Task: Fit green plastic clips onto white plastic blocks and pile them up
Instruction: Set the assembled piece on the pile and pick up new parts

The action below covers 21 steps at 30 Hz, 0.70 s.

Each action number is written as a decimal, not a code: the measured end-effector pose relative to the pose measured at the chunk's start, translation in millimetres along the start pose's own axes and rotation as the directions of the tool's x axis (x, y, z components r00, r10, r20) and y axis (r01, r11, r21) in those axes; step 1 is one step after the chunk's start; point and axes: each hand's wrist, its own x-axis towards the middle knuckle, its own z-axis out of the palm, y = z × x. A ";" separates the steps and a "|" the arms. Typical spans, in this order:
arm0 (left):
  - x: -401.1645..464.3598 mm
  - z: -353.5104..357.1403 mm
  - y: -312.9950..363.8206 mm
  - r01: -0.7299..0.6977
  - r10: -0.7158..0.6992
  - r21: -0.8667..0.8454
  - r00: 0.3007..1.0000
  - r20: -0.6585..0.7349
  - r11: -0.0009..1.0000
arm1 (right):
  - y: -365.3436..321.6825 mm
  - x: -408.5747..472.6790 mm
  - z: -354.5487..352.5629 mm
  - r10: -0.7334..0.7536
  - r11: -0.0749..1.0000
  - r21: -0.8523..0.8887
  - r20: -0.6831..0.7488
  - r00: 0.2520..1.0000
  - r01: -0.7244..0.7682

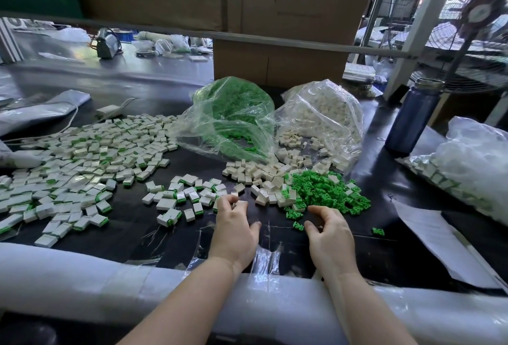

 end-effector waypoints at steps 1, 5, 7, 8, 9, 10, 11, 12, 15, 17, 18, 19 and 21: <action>0.0 0.4 0.6 0.004 -0.004 0.033 1.000 0.011 0.999 | -0.2 -0.3 0.3 -0.007 1.000 -0.014 0.008 1.000 0.007; -0.4 1.5 4.8 0.025 -0.033 0.155 0.998 0.046 0.988 | -0.3 -0.2 1.3 -0.018 0.998 -0.067 0.030 0.999 0.020; -0.1 1.5 6.3 0.050 -0.062 0.191 0.997 0.055 0.980 | -0.3 0.5 2.0 -0.021 0.995 -0.099 0.042 0.999 0.025; 0.1 1.6 6.6 0.059 -0.072 0.201 0.996 0.060 0.978 | -0.5 0.8 2.3 -0.018 0.993 -0.117 0.045 0.999 0.023; 0.2 1.7 6.8 0.063 -0.078 0.207 0.995 0.065 0.976 | -0.6 1.0 2.6 -0.016 0.990 -0.138 0.046 0.999 0.022; 0.1 1.7 7.0 0.065 -0.081 0.210 0.994 0.070 0.976 | -0.8 1.2 3.0 -0.017 0.987 -0.162 0.045 0.999 0.024; -0.3 1.6 7.2 0.066 -0.083 0.211 0.994 0.073 0.975 | -1.1 1.4 3.4 -0.021 0.982 -0.187 0.045 0.999 0.030; -0.8 1.4 7.2 0.065 -0.082 0.211 0.994 0.073 0.975 | -1.7 1.5 4.0 -0.029 0.976 -0.213 0.047 0.998 0.038; -2.9 0.9 6.8 0.032 -0.042 0.217 0.998 0.042 0.976 | -4.9 1.6 7.0 -0.066 0.950 -0.299 0.077 0.995 0.087; -4.7 1.3 6.9 -0.038 0.031 0.219 0.999 0.033 0.975 | -6.5 1.8 9.3 -0.093 0.931 -0.341 0.120 0.988 0.129; -6.0 1.7 7.2 -0.082 0.075 0.226 0.996 0.039 0.971 | -6.7 2.0 10.6 -0.100 0.923 -0.356 0.147 0.984 0.147; -7.1 2.2 7.6 -0.124 0.114 0.237 0.992 0.052 0.964 | -6.8 2.3 11.8 -0.100 0.917 -0.367 0.175 0.979 0.159; -8.2 3.6 8.1 -0.178 0.161 0.256 0.983 0.087 0.950 | -6.1 3.5 13.4 -0.077 0.910 -0.380 0.235 0.969 0.165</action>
